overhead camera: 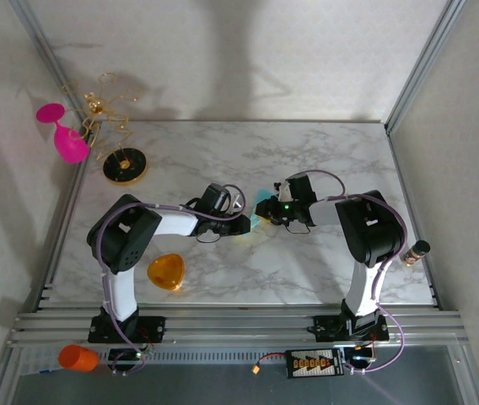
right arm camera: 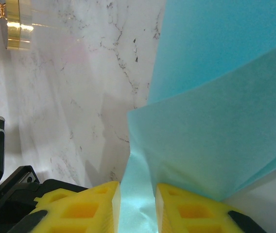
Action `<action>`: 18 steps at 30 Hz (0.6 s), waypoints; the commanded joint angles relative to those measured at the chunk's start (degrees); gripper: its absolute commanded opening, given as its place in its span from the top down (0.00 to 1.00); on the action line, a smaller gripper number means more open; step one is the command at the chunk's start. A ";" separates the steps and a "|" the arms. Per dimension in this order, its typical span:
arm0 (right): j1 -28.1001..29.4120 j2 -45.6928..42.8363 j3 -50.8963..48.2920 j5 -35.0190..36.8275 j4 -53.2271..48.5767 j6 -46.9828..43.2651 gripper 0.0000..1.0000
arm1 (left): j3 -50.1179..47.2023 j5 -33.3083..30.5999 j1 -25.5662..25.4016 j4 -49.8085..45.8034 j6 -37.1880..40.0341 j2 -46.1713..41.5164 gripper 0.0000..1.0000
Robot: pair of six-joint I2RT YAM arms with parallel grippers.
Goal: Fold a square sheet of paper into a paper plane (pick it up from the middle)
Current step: Fold the wing for the fifth time at the center of the table.
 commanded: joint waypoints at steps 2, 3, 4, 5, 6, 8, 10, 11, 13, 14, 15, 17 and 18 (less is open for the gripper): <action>0.53 3.97 -0.16 5.80 -3.47 -2.26 0.73 | -1.13 0.24 0.33 -2.76 -1.74 -1.96 0.83; 0.56 3.97 -0.16 5.81 -3.55 -2.21 0.73 | -1.01 0.31 0.30 -2.66 -1.99 -2.34 0.83; 0.63 3.97 -0.14 5.77 -3.56 -2.22 0.73 | -0.78 0.27 0.25 -2.65 -2.39 -2.65 0.82; 0.58 3.97 -0.08 5.77 -3.69 -2.18 0.73 | -0.57 0.27 0.25 -2.73 -2.68 -3.00 0.82; 0.60 3.97 -0.08 5.72 -3.73 -2.25 0.73 | -0.35 0.04 0.25 -2.95 -2.92 -3.33 0.82; 0.62 3.99 0.01 5.73 -3.85 -2.35 0.73 | 0.14 -0.89 0.25 -3.97 -3.53 -3.98 0.81; 0.67 3.97 0.10 5.79 -4.16 -2.53 0.73 | 0.70 -1.61 0.26 -5.09 -4.08 -4.30 0.81; 0.66 4.01 0.10 5.81 -4.26 -2.54 0.73 | 0.93 -1.75 0.25 -5.58 -4.45 -4.31 0.81; 0.73 4.06 0.19 5.86 -4.35 -2.70 0.73 | 1.42 -1.67 0.25 -5.99 -4.80 -4.22 0.81; 0.68 4.13 0.19 5.78 -4.35 -2.66 0.73 | 1.61 -1.67 0.25 -5.91 -4.98 -4.17 0.81; 0.72 4.15 0.19 5.84 -4.42 -2.79 0.73 | 1.92 -1.58 0.25 -6.03 -4.91 -4.01 0.81; 0.75 4.22 0.28 5.92 -4.44 -2.72 0.73 | 2.89 -1.36 0.25 -6.65 -4.39 -3.22 0.83; 0.76 4.23 0.27 6.02 -4.35 -2.62 0.73 | 3.33 -1.32 0.25 -6.92 -4.21 -2.77 0.84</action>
